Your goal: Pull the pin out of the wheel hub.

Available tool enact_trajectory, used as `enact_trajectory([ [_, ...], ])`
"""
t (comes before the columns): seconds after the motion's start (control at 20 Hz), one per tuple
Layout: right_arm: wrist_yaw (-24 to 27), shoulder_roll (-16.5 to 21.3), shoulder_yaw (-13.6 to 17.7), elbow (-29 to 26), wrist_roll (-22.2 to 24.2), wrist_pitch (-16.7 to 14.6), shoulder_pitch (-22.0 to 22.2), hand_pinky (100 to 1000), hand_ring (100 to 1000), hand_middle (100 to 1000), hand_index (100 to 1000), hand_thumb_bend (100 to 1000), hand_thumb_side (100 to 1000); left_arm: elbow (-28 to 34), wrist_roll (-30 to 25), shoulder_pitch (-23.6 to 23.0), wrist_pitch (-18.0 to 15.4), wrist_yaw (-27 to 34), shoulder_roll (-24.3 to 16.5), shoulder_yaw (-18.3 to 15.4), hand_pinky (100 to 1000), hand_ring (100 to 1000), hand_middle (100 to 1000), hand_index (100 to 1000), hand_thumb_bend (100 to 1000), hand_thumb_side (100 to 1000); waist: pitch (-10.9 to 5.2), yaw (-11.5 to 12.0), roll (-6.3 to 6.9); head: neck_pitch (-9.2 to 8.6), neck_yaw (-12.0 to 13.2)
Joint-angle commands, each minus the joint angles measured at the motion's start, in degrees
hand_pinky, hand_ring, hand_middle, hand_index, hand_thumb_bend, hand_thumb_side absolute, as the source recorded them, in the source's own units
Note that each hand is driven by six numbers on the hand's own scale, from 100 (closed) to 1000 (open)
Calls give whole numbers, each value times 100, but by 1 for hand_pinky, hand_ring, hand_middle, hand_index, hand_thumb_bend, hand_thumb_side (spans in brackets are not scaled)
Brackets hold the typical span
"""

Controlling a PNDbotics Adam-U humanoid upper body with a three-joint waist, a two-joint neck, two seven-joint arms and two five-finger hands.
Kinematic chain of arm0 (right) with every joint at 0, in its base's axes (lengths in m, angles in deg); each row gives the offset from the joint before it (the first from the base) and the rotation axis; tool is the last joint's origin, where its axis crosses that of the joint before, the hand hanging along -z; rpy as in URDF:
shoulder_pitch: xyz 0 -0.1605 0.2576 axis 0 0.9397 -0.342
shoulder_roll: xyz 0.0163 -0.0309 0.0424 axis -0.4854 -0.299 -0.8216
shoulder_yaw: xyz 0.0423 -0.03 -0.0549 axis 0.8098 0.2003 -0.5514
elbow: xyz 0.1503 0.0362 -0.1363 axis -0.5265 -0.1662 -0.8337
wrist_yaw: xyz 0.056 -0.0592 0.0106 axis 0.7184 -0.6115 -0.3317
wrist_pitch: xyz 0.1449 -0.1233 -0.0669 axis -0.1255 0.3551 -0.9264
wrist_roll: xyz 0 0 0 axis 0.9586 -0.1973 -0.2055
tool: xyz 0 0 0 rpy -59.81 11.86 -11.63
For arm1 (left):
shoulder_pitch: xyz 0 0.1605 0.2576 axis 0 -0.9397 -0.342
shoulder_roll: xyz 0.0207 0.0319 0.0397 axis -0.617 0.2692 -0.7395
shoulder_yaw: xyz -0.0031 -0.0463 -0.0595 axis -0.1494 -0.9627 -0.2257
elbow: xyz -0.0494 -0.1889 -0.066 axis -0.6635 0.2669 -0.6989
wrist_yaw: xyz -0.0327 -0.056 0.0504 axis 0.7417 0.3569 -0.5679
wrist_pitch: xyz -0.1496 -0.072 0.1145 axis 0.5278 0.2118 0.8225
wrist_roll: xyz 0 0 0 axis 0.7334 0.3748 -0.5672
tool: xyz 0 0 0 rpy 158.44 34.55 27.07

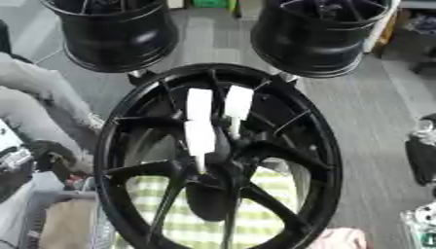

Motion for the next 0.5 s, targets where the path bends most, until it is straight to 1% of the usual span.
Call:
enact_trajectory([
  [0.05, 221, -22, -206, 87, -42, -375, -134, 490, 403, 675, 818, 126, 359, 72, -6, 62, -32, 31, -28, 8, 592, 464, 600, 705, 100, 912, -44, -8, 21, -15, -28],
  [0.25, 348, -115, -343, 398, -65, -625, -284, 490, 411, 671, 812, 106, 361, 68, -6, 71, -43, 40, -18, 18, 593, 464, 600, 705, 100, 910, -39, -12, 45, -15, -13],
  [0.5, 464, -152, -457, 670, -30, -753, -334, 488, 409, 666, 803, 100, 364, 60, -6, 74, -53, 54, -4, 20, 593, 464, 601, 705, 100, 910, -48, -20, 67, -15, -27],
])
